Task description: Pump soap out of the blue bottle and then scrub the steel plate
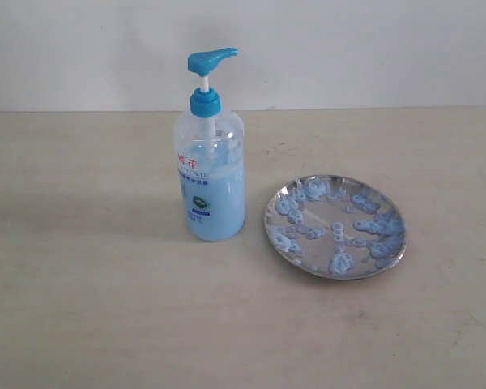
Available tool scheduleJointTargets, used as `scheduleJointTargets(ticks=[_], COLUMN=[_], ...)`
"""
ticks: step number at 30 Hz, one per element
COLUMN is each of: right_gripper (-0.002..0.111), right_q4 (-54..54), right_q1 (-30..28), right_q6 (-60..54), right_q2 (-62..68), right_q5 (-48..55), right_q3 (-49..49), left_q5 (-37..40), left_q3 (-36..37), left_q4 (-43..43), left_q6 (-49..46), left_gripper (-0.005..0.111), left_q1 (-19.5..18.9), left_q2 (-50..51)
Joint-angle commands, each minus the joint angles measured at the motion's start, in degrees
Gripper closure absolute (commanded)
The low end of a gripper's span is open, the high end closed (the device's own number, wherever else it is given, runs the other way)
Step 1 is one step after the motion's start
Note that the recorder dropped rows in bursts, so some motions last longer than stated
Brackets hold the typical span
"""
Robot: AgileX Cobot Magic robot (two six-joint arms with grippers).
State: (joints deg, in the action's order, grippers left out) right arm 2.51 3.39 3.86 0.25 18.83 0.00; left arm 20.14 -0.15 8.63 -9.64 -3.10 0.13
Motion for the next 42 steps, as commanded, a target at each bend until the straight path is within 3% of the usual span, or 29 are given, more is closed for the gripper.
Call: scheduleJointTargets(ticks=[1,6,13,38,42], right_gripper=[0.108,0.108,0.108,0.108,0.108], right_q4=[0.1,0.1,0.1,0.1,0.1], right_q1=[1.0,2.5,2.5,2.5,-0.6], right_q6=[0.1,0.1,0.1,0.1,0.1], right_q2=[-0.3,-0.3,-0.3,-0.3,-0.3], right_q5=[-0.4,-0.4,-0.4,-0.4,-0.4], right_q3=[0.0,0.0,0.0,0.0,0.0], left_q5=[-0.2,-0.2,-0.9,-0.9,-0.9], left_q3=[0.1,0.1,0.1,0.1,0.1], left_q4=[0.6,0.6,0.6,0.6,0.6], left_q6=[-0.4,-0.4,-0.4,-0.4,-0.4], left_gripper=[0.103,0.103,0.103,0.103,0.103], left_q1=[2.2,3.2,0.3,0.3,0.3], left_q2=[-0.1,-0.1,-0.1,-0.1,-0.1])
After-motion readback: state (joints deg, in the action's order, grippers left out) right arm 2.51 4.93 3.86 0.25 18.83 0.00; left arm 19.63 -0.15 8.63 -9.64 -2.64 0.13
